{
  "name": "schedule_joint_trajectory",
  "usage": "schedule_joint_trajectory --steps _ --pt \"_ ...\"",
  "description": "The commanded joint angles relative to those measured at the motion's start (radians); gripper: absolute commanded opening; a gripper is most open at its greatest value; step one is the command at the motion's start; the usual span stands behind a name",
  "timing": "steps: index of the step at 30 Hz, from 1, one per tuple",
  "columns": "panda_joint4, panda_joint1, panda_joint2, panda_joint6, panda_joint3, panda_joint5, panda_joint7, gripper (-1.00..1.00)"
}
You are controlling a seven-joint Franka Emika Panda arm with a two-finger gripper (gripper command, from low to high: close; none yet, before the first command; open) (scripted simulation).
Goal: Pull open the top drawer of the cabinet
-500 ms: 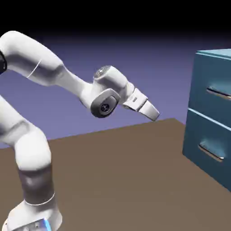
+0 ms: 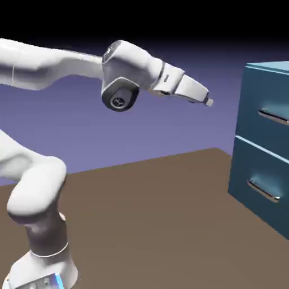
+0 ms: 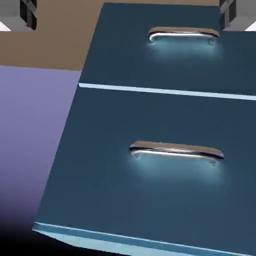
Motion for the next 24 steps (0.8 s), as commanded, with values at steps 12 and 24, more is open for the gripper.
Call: schedule_joint_trajectory --steps 12,24 --pt "0.166 -0.366 -0.195 -0.123 0.242 0.522 -0.496 0.00" --pt "0.331 -0.732 -0.389 -0.247 0.483 1.044 -0.993 0.00"
